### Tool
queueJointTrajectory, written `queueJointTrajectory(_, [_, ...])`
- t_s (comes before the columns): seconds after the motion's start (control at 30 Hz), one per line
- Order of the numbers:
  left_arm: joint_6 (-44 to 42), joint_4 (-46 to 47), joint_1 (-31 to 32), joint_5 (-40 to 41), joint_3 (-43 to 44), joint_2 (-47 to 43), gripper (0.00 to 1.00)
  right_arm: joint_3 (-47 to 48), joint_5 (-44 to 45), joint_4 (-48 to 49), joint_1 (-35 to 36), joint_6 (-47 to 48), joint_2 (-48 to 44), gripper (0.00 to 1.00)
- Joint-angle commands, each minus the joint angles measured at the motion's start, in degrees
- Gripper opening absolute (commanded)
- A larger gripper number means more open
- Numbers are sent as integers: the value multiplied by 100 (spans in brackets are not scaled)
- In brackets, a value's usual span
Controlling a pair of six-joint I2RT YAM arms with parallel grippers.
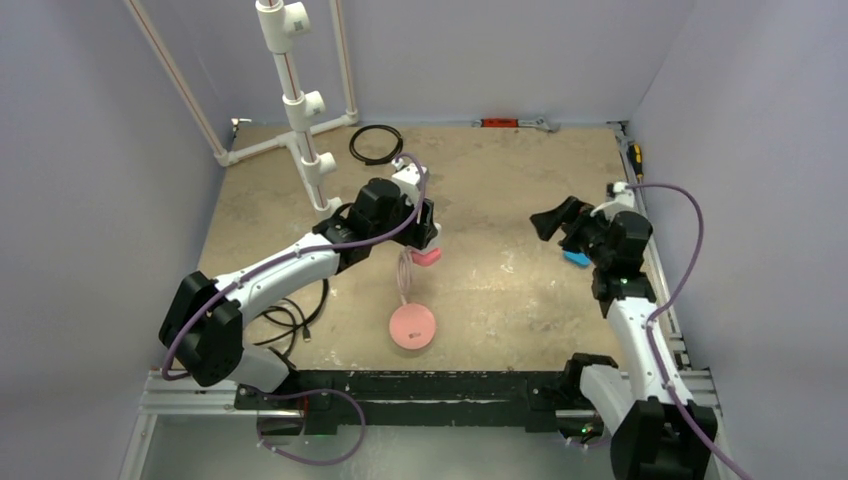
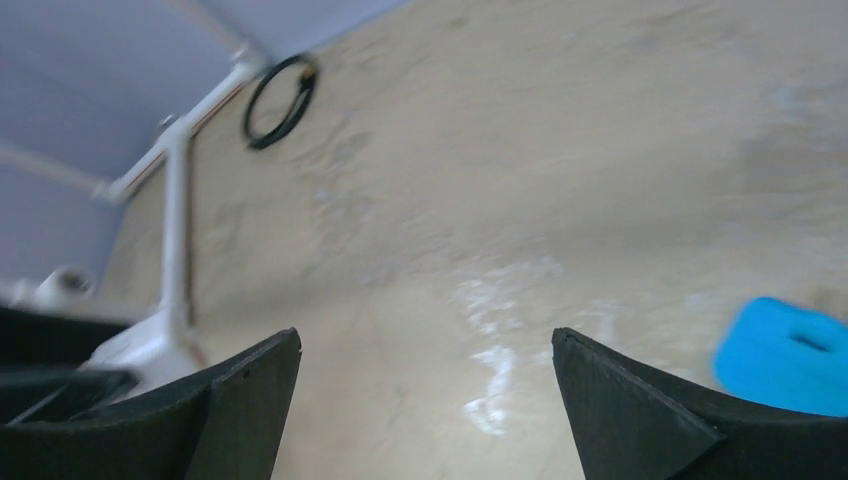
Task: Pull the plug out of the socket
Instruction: Place the plug at the center of the board, then remove the plug from the socket.
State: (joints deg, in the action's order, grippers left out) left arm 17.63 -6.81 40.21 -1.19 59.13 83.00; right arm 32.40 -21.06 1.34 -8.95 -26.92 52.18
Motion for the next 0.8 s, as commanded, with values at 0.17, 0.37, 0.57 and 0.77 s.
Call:
queueJointTrajectory(0.17, [324, 1016, 5, -321, -237, -667, 0, -756, -1023, 1133, 1838, -1002, -371, 99])
queueJointTrajectory(0.37, [338, 1279, 8, -572, -362, -824, 0, -1122, -839, 2282, 2688, -1577, 4, 98])
queueJointTrajectory(0.57, [374, 1408, 5, -1072, -336, -717, 0, -1002, -256, 2676, 3657, -938, 146, 97])
queueJointTrajectory(0.77, [458, 1615, 11, -1755, -315, -584, 0, -928, 904, 2718, 4249, -397, 109, 98])
